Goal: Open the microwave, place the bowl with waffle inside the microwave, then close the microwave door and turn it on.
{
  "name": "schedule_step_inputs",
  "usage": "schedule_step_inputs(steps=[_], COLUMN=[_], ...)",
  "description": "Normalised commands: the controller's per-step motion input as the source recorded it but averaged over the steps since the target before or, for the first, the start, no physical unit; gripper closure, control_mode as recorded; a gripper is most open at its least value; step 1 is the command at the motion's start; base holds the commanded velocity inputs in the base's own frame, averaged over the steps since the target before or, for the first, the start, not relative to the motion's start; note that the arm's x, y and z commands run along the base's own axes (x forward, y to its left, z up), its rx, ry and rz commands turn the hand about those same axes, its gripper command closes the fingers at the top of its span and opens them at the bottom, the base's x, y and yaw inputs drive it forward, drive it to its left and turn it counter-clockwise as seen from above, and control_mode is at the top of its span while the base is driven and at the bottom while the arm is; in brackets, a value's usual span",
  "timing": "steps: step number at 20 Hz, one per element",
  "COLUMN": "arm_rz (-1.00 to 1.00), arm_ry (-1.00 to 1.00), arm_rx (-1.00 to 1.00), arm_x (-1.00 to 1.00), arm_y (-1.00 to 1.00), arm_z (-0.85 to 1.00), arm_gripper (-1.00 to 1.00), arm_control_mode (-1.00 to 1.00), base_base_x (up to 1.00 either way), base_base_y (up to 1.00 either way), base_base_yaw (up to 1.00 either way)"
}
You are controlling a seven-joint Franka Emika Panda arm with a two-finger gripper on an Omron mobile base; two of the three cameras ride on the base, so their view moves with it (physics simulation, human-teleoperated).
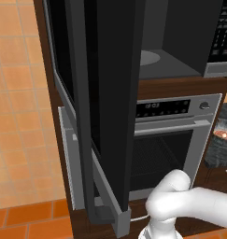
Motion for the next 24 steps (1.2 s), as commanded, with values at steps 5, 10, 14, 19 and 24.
schedule_step_inputs(steps=[5, 10, 14, 19, 24], arm_rz=[0.00, 0.00, 0.00, 0.00, 0.00], arm_ry=[-0.21, -0.11, -0.17, -0.24, -0.22], arm_rx=[0.00, 0.00, 0.00, 0.00, 0.00], arm_x=[-1.00, -1.00, -1.00, -1.00, -0.68], arm_y=[-0.08, -0.20, -0.01, 0.50, 0.92], arm_z=[0.62, 0.73, 0.76, 0.90, 1.00], arm_gripper=[1.00, 1.00, 1.00, 1.00, 1.00], arm_control_mode=[-1.00, -1.00, -1.00, -1.00, -1.00], base_base_x=[0.00, 0.00, 0.00, 0.00, 0.00], base_base_y=[0.00, 0.00, 0.00, 0.00, 0.00], base_base_yaw=[0.00, 0.00, 0.00, 0.00, 0.00])
